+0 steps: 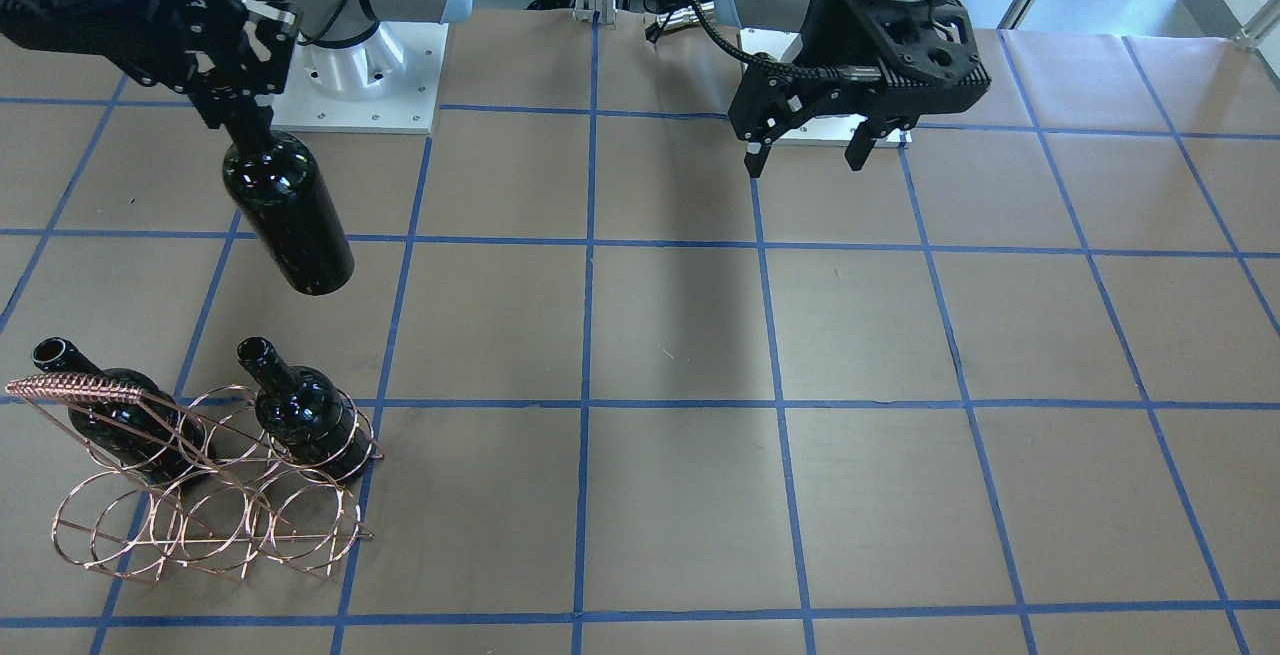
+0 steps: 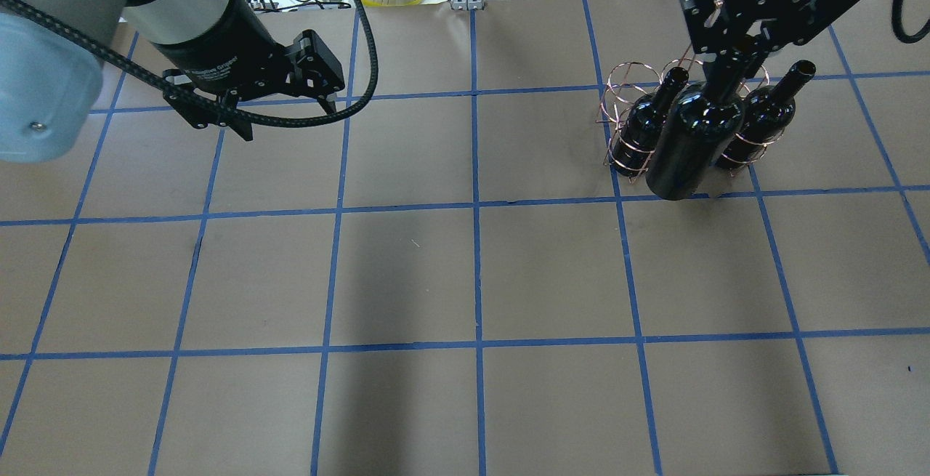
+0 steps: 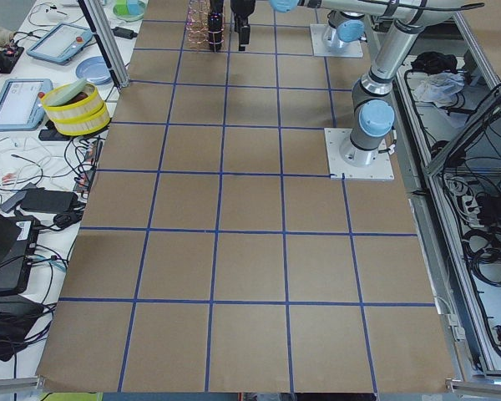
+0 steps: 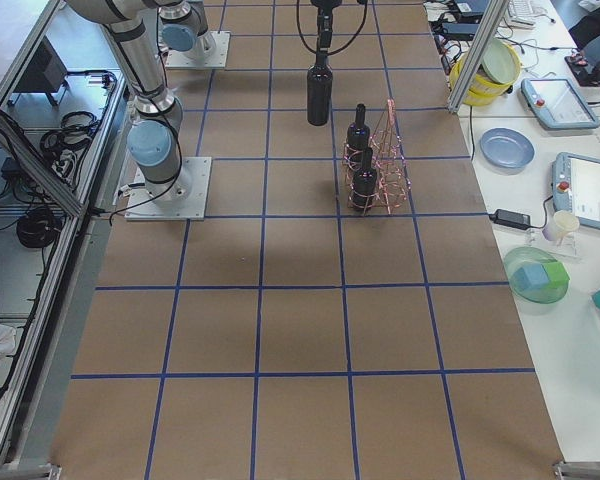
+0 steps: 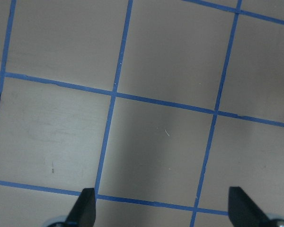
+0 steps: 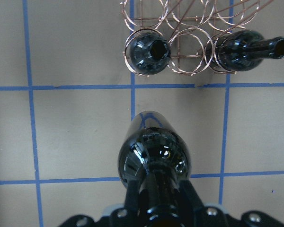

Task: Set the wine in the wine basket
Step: 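Carry the bottle to the wire rack with the right gripper, then lower the bottle into the empty middle rack slot with the right gripper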

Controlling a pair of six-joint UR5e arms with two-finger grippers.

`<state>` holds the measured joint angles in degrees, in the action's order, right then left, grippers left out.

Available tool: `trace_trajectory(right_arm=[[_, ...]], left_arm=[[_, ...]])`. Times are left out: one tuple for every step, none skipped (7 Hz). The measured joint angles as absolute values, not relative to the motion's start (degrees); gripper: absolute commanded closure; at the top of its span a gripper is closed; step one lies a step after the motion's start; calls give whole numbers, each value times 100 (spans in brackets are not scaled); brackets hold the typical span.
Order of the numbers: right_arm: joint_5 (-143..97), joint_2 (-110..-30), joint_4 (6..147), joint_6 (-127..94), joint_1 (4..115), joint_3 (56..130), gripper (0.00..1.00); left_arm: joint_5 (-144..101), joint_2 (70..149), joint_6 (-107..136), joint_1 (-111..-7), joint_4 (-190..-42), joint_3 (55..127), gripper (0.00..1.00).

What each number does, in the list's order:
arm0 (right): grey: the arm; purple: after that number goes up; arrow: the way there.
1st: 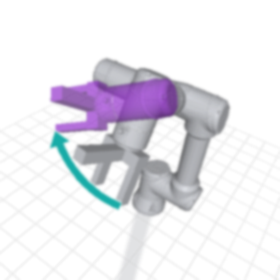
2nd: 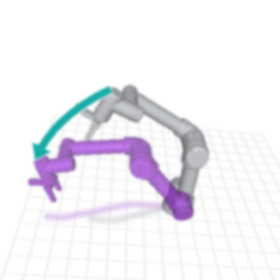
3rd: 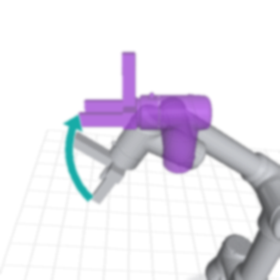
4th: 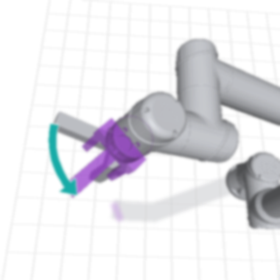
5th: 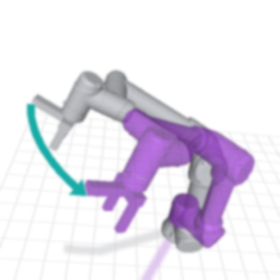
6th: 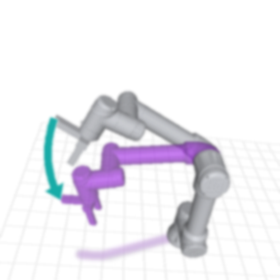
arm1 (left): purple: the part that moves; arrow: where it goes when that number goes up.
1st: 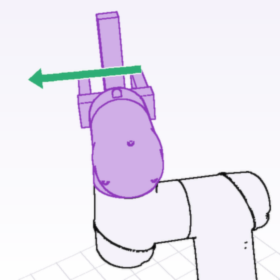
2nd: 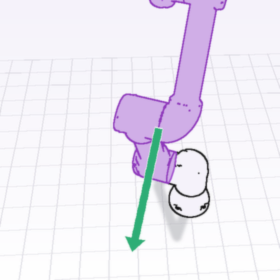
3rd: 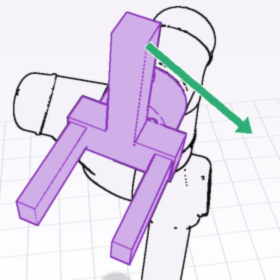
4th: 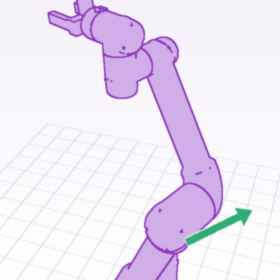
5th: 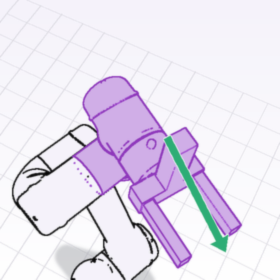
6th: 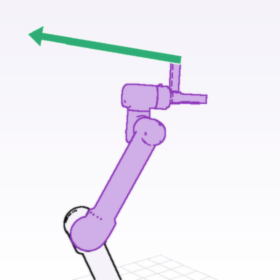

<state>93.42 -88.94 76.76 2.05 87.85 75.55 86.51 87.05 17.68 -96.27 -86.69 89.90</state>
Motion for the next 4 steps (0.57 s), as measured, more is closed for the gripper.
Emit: trace_trajectory(right_arm=[[9348, -8821, 7675, 482, 8500, 7453, 100], [9332, -8670, 7678, 636, 8331, 7282, 100], [9326, -8485, 7685, 717, 8258, 7062, 100], [9326, -8340, 7713, 777, 8231, 6911, 100]], left_arm=[[8654, 8695, 1820, -9729, -8655, 8986, 0], [8656, 8692, 1838, -9773, -8653, 8984, 0], [8657, 8686, 1843, -9792, -8657, 8983, 0], [8655, 8683, 1843, -9796, -8660, 8984, 0]])
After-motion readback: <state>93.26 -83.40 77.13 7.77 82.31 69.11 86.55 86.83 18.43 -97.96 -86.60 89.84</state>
